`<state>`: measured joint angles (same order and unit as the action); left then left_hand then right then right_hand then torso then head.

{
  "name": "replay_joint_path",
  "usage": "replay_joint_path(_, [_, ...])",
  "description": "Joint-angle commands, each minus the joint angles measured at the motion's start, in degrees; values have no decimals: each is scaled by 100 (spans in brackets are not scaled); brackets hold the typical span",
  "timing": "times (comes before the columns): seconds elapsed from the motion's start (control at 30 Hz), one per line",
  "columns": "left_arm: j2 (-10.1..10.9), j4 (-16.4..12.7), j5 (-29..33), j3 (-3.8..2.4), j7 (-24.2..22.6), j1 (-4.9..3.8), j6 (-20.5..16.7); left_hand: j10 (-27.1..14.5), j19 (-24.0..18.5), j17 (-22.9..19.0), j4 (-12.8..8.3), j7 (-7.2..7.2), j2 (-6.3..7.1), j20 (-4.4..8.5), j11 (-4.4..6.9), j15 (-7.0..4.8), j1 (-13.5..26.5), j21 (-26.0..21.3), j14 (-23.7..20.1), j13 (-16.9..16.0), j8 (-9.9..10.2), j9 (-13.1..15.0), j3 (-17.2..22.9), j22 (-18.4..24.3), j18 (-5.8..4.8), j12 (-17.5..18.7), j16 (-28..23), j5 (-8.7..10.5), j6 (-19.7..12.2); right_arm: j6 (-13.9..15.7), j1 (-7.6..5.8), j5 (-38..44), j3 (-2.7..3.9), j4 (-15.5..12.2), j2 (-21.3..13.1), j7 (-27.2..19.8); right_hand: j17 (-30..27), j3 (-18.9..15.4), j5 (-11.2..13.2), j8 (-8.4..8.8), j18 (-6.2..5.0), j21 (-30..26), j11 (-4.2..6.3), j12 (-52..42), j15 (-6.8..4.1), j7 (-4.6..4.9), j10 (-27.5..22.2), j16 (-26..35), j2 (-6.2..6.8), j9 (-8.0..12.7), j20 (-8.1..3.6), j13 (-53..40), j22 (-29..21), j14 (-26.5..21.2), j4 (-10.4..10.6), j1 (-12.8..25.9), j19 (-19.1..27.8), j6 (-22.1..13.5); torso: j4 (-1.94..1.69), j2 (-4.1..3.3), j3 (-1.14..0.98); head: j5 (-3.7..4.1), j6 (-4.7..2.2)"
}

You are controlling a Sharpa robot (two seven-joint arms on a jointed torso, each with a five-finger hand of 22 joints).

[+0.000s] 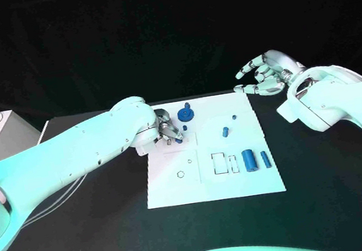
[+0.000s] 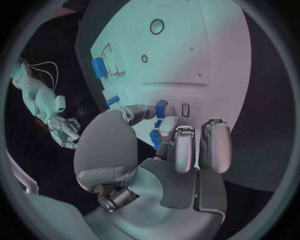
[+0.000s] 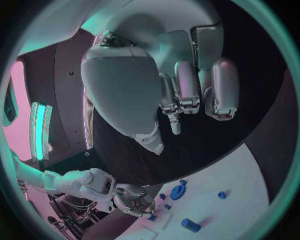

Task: Assemble the parts on the task board

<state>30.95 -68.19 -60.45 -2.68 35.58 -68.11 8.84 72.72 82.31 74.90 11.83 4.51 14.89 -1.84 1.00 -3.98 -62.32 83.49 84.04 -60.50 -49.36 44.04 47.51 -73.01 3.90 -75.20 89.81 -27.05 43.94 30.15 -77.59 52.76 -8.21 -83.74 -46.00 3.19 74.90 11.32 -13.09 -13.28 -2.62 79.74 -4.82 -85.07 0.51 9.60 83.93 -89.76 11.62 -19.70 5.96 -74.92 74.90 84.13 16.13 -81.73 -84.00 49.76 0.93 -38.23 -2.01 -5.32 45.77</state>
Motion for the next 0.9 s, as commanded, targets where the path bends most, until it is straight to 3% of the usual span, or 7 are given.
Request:
replay_joint_path(0.03, [-16,12,-38,6,-15,-1,136,39,8,1510,-977,-116,-59,17,-4,-37,-17,18,596,-5,-26,933,946,-6,-49,-33,19,-12,160,-67,3,61,2,-13,-1,-15,1510,15,34,-40,3,-28,12,17,-24,-8,52,-24,-18,-5,-7,-989,641,587,24,53,-216,-50,1,-1,0,3,12])
replay_joint_path(0.43, [-18,42,-127,17,-10,0,121,48,14,1510,-985,-118,-63,17,-2,-38,-18,23,596,-22,-25,938,947,-19,-52,-42,19,-28,168,-66,3,68,2,-27,-11,-11,1510,15,34,-40,3,-28,12,17,-24,-8,52,-24,-18,-5,-7,-989,641,587,24,53,-216,-50,-1,-3,2,16,41])
replay_joint_path(0.9, [27,-29,-10,17,-70,12,-195,89,46,1510,-1023,-128,-58,22,7,-48,-17,50,596,-78,-21,956,950,-84,-64,-75,19,-122,209,-66,3,74,2,-29,-12,-8,1510,15,34,-40,3,-28,12,17,-24,-8,52,-24,-18,-5,-7,-989,641,587,24,53,-216,-50,-6,6,3,18,49])
